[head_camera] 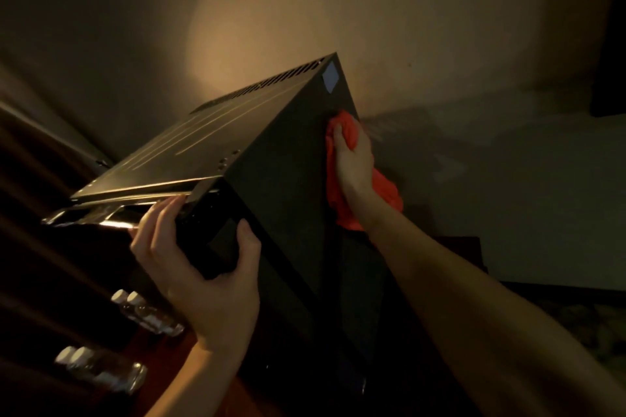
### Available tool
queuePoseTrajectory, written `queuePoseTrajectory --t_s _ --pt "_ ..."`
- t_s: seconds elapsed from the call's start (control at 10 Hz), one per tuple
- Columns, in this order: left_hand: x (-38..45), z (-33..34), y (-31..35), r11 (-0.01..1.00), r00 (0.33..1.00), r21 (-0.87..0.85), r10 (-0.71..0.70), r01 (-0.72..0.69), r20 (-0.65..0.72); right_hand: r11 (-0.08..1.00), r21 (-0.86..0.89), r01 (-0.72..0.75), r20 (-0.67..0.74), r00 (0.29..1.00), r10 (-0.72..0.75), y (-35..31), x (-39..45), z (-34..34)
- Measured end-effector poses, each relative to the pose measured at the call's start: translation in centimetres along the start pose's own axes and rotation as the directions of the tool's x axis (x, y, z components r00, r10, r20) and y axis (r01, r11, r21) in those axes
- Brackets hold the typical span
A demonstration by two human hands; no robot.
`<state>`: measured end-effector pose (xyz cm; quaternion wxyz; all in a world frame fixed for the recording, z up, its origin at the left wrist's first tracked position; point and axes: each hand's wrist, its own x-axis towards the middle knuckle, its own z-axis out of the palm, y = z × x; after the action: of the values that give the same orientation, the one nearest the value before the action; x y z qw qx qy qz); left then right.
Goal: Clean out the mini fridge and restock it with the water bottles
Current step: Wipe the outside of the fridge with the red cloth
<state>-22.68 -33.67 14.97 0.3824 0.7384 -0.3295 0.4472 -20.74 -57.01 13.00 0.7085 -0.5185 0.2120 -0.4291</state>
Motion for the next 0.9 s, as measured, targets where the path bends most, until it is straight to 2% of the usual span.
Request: queuePoseTrajectory --t_s 0.1,0.2,0.3,0.4,0.5,0.6,0.7,0.8,0.9 --pt "-0.2 -0.4 -0.4 1.000 1.000 -0.016 -0.020 0.020 -0.003 0.951 -0.053 0.305 0.151 0.944 -0.295 -3.4 -1.6 1.9" --pt "-0.1 -0.5 1.8 0.996 0.998 -0.084 0.017 -0.022 -0.061 0.898 -0.071 0.435 0.130 0.896 -0.424 -1.5 -1.9 1.6" --pt "0.1 -0.7 2.1 0.990 0.990 -0.110 0.076 -0.089 -0.119 0.959 -0.065 0.275 0.080 0.960 -0.269 2.2 -2.0 -0.3" --pt "0.1 -0.7 2.2 0.986 0.991 -0.139 0.071 -0.087 -0.117 0.984 -0.097 0.153 0.071 0.987 -0.146 3.5 -2.2 -1.4" --pt "0.1 -0.9 2.4 0.983 0.990 -0.159 0.078 -0.096 -0.120 0.994 -0.042 0.097 0.033 0.995 -0.095 2.9 -3.7 -0.9" --pt "0.0 -1.2 2.3 0.977 0.991 -0.192 0.069 -0.089 -0.112 0.973 -0.017 0.231 0.084 0.970 -0.229 1.2 -6.8 0.2" --pt "0.1 -1.2 2.1 0.973 0.990 -0.206 0.080 -0.102 -0.116 0.917 -0.059 0.394 0.182 0.908 -0.378 -0.3 -5.4 0.6" --pt "0.0 -1.1 1.6 0.972 0.985 -0.191 0.117 -0.139 -0.124 0.947 -0.168 0.272 0.195 0.951 -0.239 0.9 -0.8 -0.8" --pt "0.0 -1.0 1.3 0.966 0.981 -0.190 0.150 -0.172 -0.127 0.969 -0.243 0.046 0.152 0.988 -0.009 4.9 1.3 -2.9"
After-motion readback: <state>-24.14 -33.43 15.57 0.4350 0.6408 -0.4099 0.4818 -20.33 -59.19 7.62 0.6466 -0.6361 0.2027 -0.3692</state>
